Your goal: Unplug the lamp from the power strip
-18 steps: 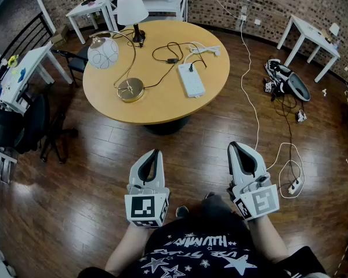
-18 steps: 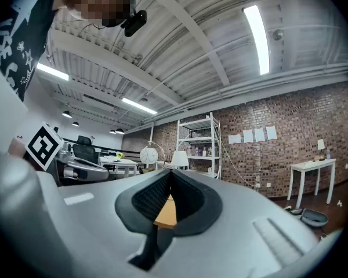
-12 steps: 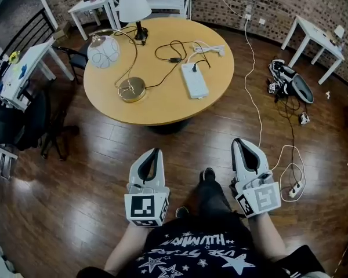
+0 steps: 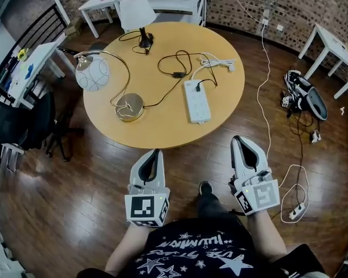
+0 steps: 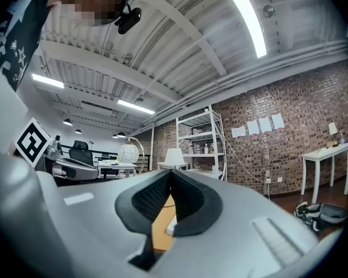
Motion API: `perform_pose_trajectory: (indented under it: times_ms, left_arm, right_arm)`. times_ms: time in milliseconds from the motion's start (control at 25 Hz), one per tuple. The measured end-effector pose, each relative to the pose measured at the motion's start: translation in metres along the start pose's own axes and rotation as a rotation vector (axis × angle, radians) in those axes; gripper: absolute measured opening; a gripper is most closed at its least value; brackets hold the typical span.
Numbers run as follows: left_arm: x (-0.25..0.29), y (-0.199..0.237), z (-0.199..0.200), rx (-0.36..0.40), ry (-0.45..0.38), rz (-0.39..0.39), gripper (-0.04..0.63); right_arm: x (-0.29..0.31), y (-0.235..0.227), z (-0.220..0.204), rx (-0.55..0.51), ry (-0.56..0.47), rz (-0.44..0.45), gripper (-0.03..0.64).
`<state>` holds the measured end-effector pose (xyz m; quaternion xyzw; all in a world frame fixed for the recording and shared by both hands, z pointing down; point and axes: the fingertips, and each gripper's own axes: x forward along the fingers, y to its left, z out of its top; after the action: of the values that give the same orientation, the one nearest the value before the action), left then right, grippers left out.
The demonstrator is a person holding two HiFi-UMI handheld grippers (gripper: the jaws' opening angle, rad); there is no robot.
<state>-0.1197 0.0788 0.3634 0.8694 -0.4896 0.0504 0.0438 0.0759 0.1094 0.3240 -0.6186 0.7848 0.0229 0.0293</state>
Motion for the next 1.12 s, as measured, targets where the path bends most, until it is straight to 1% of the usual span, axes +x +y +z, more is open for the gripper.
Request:
perform_pose_trajectory:
  times_ms: [160, 320, 480, 600, 760, 840, 920, 1000, 1120]
  left_arm:
    - [0.045, -0.010, 0.001, -0.002, 0.020, 0.032, 0.002]
    - [0.078, -0.023, 0.002, -0.001, 0.038, 0.058, 0.002]
    - [0.104, -0.034, 0.000, -0.003, 0.048, 0.078, 0.002]
    - [0.125, -0.042, -0.009, 0.007, 0.073, 0.077, 0.003]
    - [0.149, -0.054, -0.026, 0.035, 0.125, 0.042, 0.002]
    - [0.160, -0.050, -0.038, 0.054, 0.152, 0.045, 0.002]
    - [0.172, -0.045, -0.047, 0.055, 0.173, 0.047, 0.002]
    - [0.186, -0.039, -0.055, 0.052, 0.189, 0.035, 0.002]
    - [0.209, -0.034, -0.068, 0.063, 0.223, 0.003, 0.002]
  right_arm:
    - [0.027, -0.042, -0.002, -0.001, -0.002, 0.015, 0.009]
    - [0.040, -0.079, -0.009, 0.021, 0.012, 0.029, 0.009]
    - [0.052, -0.101, -0.021, 0.034, 0.032, 0.069, 0.009]
    - [0.065, -0.105, -0.035, 0.041, 0.057, 0.115, 0.009]
    - [0.080, -0.099, -0.051, 0.058, 0.090, 0.165, 0.009]
    - [0.087, -0.096, -0.058, 0.065, 0.106, 0.179, 0.009]
    - [0.095, -0.096, -0.064, 0.070, 0.123, 0.181, 0.009]
    - [0.103, -0.094, -0.069, 0.067, 0.137, 0.186, 0.009]
    - [0.116, -0.085, -0.082, 0.048, 0.169, 0.223, 0.009]
